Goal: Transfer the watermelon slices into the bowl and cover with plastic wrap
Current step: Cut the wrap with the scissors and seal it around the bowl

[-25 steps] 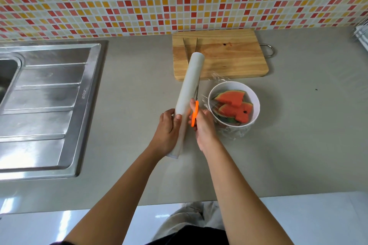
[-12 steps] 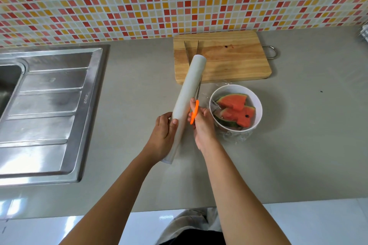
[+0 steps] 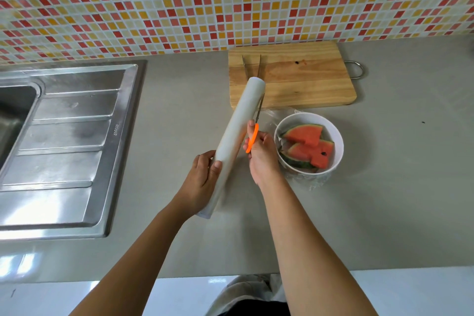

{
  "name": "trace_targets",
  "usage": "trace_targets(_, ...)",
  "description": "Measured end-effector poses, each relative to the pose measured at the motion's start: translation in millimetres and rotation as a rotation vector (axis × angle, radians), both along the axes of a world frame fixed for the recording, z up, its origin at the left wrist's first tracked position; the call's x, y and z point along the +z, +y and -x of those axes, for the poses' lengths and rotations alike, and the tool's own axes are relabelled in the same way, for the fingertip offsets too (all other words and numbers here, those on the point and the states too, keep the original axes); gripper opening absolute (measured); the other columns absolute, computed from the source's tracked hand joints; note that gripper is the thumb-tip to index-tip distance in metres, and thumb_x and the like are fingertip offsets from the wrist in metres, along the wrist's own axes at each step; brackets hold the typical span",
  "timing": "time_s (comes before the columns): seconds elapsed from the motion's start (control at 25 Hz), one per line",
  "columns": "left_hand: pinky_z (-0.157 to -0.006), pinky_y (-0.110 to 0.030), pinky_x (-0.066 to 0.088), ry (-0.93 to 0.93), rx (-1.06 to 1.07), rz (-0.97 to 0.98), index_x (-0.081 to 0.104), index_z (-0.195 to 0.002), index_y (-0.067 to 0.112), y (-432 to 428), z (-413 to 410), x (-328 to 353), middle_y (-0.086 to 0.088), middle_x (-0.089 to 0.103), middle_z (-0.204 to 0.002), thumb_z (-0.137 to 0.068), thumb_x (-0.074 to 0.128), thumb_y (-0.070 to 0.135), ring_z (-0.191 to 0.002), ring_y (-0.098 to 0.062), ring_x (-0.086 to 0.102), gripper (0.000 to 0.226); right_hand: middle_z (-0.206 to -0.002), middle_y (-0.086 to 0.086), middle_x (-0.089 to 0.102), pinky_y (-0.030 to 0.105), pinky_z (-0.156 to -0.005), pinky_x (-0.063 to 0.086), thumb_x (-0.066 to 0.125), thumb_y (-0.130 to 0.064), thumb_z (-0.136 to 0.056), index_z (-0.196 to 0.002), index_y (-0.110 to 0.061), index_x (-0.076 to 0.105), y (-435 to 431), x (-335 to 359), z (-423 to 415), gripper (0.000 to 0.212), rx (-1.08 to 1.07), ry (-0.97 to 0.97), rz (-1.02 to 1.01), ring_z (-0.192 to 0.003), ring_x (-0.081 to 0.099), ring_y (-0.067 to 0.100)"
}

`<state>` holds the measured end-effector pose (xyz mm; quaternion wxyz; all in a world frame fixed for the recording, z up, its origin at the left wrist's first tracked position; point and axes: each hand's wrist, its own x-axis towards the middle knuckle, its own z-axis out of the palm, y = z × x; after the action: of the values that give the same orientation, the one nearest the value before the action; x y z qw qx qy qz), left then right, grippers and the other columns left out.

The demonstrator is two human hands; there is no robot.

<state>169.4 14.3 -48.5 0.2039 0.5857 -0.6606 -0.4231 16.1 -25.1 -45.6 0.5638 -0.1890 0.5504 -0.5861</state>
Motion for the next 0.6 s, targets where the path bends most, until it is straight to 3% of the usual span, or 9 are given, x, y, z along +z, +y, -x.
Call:
trace_targets(0.08,-0.079,-0.011,0.031,-0.007,0.0,0.017,0.042,-0.129,0.021,-2,-5,0,0.004,0.044,-0.121,-0.099,0.032,0.039,-0.097,0.011,0.043,0.036,-0.054,0.001,0.033,0.017,-0.048,0.026,0.056,-0.044,-0.086,-0.05,-0.022,0.036,-2,1,-1,0.047,0.003,-0.004,-0.026,-0.05,0.031,0.009)
trace_targets(0.24,-0.076,-0.001,0.032,-0.046,-0.02,0.041,0.042,-0.13,0.021,-6,-14,-2,0.006,0.044,-0.118,-0.099,0.033,0.039,-0.098,0.027,0.038,0.038,-0.055,-0.002,0.033,0.021,-0.053,0.027,0.055,-0.046,-0.086,-0.061,-0.022,0.043,-9,5,0,0.037,-0.036,-0.058,-0.128,-0.05,0.033,0.008)
trace_targets(0.4,-0.075,0.004,0.032,-0.056,-0.02,0.04,0.042,-0.129,0.021,-7,-19,-4,0.006,0.044,-0.118,-0.098,0.033,0.04,-0.099,0.027,0.038,0.038,-0.054,-0.002,0.034,0.022,-0.054,0.025,0.053,-0.043,-0.088,-0.063,-0.019,0.041,-15,5,0,0.037,-0.033,-0.019,-0.112,-0.051,0.034,0.009)
trace_targets(0.6,-0.076,-0.004,0.034,-0.073,-0.039,0.062,0.04,-0.132,0.022,-11,-28,0,0.008,0.043,-0.118,-0.096,0.031,0.046,-0.102,0.024,0.039,0.044,-0.056,-0.001,0.029,0.023,-0.055,0.022,0.055,-0.043,-0.088,-0.063,-0.022,0.042,-24,6,1,0.035,-0.043,-0.042,-0.131,-0.052,0.03,0.01)
